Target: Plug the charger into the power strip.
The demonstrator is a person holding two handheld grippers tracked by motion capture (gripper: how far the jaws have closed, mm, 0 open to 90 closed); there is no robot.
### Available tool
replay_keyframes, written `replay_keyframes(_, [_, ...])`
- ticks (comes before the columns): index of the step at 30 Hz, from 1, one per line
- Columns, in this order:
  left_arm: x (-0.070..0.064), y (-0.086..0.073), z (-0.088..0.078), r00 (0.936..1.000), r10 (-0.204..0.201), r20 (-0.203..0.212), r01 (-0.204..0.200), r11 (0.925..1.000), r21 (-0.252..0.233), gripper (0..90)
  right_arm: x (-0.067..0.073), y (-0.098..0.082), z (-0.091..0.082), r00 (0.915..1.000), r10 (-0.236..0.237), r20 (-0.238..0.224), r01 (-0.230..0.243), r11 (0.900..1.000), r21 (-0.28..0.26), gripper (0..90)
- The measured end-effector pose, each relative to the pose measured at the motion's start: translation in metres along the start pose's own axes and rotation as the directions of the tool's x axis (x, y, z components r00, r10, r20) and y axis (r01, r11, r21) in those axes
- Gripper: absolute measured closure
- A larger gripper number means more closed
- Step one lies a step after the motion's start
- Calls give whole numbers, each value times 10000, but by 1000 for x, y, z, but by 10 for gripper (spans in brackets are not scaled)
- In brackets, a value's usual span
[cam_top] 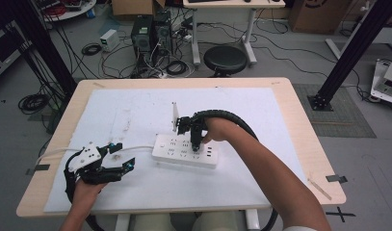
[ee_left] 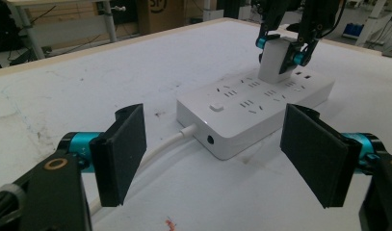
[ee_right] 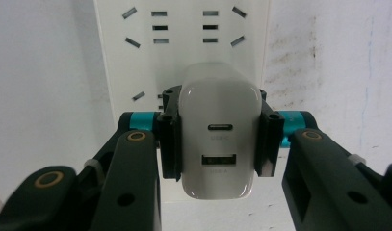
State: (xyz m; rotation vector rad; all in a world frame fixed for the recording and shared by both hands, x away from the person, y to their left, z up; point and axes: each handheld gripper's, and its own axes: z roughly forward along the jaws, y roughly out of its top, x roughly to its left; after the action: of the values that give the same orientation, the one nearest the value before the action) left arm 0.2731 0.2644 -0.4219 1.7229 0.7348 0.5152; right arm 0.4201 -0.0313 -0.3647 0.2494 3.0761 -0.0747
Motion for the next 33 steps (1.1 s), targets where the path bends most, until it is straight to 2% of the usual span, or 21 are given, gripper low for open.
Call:
replay_keyframes(5, [1, 0, 0, 10000, -59, -25, 59, 10000, -54, 244, -2, -2, 2, 10000, 18, -47, -18, 9999, -144, 639])
replay_keyframes(8, [0, 0, 0, 10000, -59, -12, 59, 10000, -40, 244, -1, -6, 3, 9997, 217, -52, -220, 9988, -435, 639])
replay_keyframes(9, [0, 0, 0, 10000, -35, -29, 35, 10000, -48, 244, -1, -7, 3, 9999, 118, -9, -118, 9987, -497, 638])
replay_keyframes(13, [1, 0, -4, 10000, -22, -45, 22, 10000, -29, 244, 0, -11, 4, 9998, 202, -31, -204, 9962, -846, 634])
replay_keyframes(14, [2, 0, -5, 10000, -43, -79, 43, 10000, -27, 244, -1, -14, 4, 9998, 185, -52, -190, 9935, -1123, 633])
replay_keyframes(16, [3, 0, -7, 9999, -62, -105, 62, 10000, -11, 244, -1, -21, 6, 9988, 465, -156, -485, 9825, -1799, 627])
replay_keyframes(18, [4, -1, -9, 9998, -103, -150, 103, 9999, 11, 244, -1, -30, 8, 9950, 920, -379, -985, 9637, -2481, 591])
replay_keyframes(20, [5, -1, -11, 9998, -100, -195, 101, 9999, 46, 244, -2, -38, 11, 9871, 1544, -431, -1602, 9420, -2949, 431])
replay_keyframes(21, [6, -1, -11, 9997, -132, -218, 132, 9999, 26, 244, -3, -43, 11, 9826, 1784, -508, -1853, 9294, -3191, 388])
replay_keyframes(22, [6, -1, -11, 9997, -132, -218, 132, 9999, 26, 244, -3, -43, 11, 9826, 1784, -508, -1853, 9294, -3191, 388])
replay_keyframes(23, [7, -1, -12, 9996, -148, -258, 147, 9999, -28, 244, -4, -48, 10, 9775, 1987, -707, -2108, 9131, -3490, 353])
replay_keyframes(24, [7, 0, -12, 9995, -173, -281, 171, 9998, -54, 244, -4, -58, 6, 9687, 2351, -793, -2470, 8833, -3985, 237])
replay_keyframes(25, [7, 0, -12, 9995, -173, -281, 171, 9998, -54, 244, -4, -58, 6, 9687, 2351, -793, -2470, 8833, -3985, 237])
replay_keyframes(27, [7, 0, -12, 9994, -176, -283, 175, 9998, -53, 244, -3, -65, 4, 9611, 2569, -1009, -2749, 8577, -4346, 222])
replay_keyframes(29, [6, 0, -10, 9995, -182, -256, 181, 9998, -55, 244, 0, -71, 2, 9525, 2876, -1001, -3001, 8310, -4684, 219])
replay_keyframes(30, [5, 0, -10, 9996, -176, -228, 175, 9998, -49, 244, 1, -75, 0, 9497, 2943, -1069, -3081, 8175, -4866, 206])
replay_keyframes(31, [5, 0, -9, 9996, -157, -216, 157, 9999, -29, 244, 3, -80, -2, 9524, 2888, -977, -2972, 8077, -5092, 185])
replay_keyframes(32, [4, 1, -8, 9997, -155, -193, 155, 9999, -8, 244, 5, -83, -4, 9489, 3019, -916, -3038, 7961, -5234, 183])
replay_keyframes(33, [4, 1, -8, 9998, -128, -181, 128, 9999, 3, 244, 5, -87, -5, 9459, 3132, -846, -3070, 7799, -5455, 183])
